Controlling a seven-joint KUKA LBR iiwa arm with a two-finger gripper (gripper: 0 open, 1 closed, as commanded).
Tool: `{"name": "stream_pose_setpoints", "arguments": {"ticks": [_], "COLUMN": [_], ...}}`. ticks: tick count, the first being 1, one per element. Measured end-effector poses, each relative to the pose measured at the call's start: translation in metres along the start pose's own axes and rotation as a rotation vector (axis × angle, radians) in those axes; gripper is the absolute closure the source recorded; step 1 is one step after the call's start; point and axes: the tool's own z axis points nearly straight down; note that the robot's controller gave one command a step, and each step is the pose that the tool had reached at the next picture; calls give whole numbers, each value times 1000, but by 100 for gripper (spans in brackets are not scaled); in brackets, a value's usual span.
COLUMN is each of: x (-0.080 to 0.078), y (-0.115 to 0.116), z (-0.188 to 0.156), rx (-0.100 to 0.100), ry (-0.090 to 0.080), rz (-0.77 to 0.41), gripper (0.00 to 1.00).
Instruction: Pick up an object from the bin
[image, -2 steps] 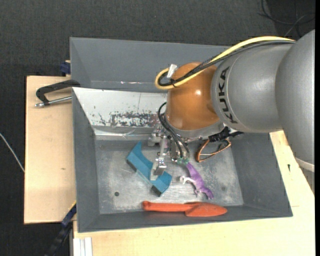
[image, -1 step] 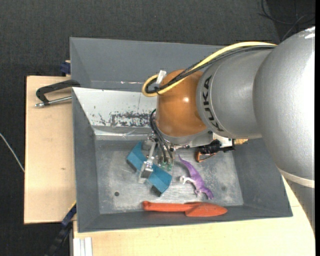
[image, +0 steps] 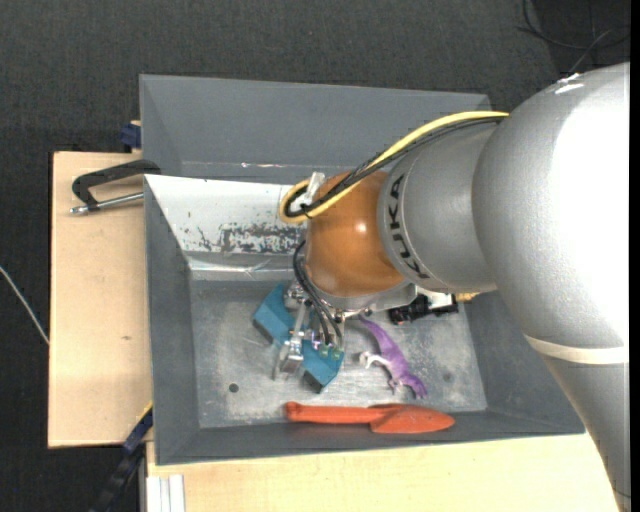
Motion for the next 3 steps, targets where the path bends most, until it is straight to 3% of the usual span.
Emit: {"name": "stream_pose_setpoints", "arguments": {"ticks": [1, 3], "x": [3, 6], "y": [10, 9], "z": [-5, -9], "rx": [1, 3], "ry": [-3, 3], "rz": [101, 101], "gripper": [100, 100]}}
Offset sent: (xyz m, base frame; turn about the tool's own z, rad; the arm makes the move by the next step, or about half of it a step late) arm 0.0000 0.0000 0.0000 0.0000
